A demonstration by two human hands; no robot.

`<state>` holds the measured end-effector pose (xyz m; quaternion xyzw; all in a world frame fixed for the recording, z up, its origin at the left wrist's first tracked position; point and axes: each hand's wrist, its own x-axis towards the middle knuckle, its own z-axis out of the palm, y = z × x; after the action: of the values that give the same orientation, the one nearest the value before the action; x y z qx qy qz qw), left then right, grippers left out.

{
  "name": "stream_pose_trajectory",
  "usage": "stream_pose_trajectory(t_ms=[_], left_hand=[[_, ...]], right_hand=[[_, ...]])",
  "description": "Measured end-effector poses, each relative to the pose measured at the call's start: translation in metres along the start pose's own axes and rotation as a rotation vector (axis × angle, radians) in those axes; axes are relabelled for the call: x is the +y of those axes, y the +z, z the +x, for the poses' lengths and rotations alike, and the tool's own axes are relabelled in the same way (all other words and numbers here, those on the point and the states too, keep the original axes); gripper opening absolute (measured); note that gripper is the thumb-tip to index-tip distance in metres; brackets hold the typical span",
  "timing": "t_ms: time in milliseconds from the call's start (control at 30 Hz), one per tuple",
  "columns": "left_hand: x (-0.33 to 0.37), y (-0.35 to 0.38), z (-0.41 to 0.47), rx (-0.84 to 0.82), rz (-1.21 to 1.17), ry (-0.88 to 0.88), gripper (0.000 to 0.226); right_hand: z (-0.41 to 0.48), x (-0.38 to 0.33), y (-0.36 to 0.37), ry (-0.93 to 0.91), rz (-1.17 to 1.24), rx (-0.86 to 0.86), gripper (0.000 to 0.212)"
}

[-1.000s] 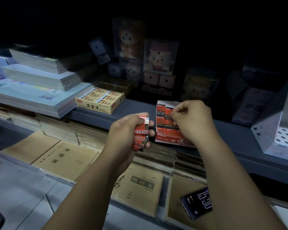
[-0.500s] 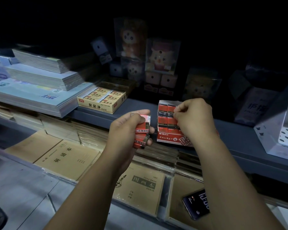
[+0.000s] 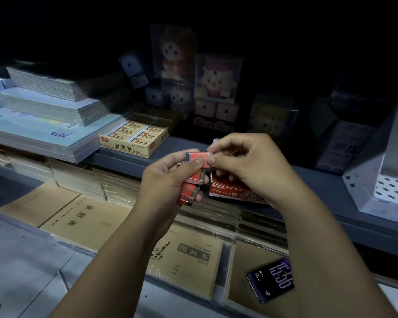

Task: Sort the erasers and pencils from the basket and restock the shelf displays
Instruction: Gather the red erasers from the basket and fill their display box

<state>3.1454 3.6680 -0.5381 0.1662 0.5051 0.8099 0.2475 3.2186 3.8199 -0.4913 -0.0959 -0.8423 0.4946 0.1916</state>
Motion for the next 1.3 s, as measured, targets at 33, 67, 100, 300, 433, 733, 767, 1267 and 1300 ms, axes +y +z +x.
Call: stream_pose_trajectory(t_ms=[33,67,100,300,433,733,767,1267,1300], left_hand=[[0.000,0.000,0.000,-0.015,0.012,0.005,0.043],[0.000,0.000,0.000,-0.024,0.020,0.008,0.041],[0.000,-0.001,0.000,-0.026,0.025,0.009,0.039],[-0.001,0.000,0.000,0.031,-0.002,0.013,0.032],[0.000,0.004,-0.001,0.057,-0.048,0.000,0.025],[0.003,0.010,-0.002,0.100,-0.121,-0.066,0.028],[0.003,0.010,-0.002,0.103,-0.126,-0.077,0.029],[0.006,0.006,0.000,0.088,-0.113,-0.036,0.033],[0.006,0.006,0.000,0.088,-0.101,-0.031,0.032]], right_hand=[[-0.001,-0.001,0.000,0.000,0.016,0.001,0.007],[0.000,-0.001,0.000,0.008,0.028,0.000,0.007],[-0.001,-0.001,0.000,0.021,0.039,0.005,0.007],[0.002,0.002,-0.013,0.118,0.143,0.241,0.007],[0.005,0.018,-0.023,0.210,-0.098,0.466,0.009],[0.024,0.033,-0.017,0.311,-0.338,0.471,0.020],[0.026,0.034,-0.016,0.322,-0.363,0.459,0.021],[-0.008,-0.023,0.013,-0.057,-0.330,0.001,0.013],[-0.009,-0.023,0.015,-0.052,-0.311,-0.030,0.014]])
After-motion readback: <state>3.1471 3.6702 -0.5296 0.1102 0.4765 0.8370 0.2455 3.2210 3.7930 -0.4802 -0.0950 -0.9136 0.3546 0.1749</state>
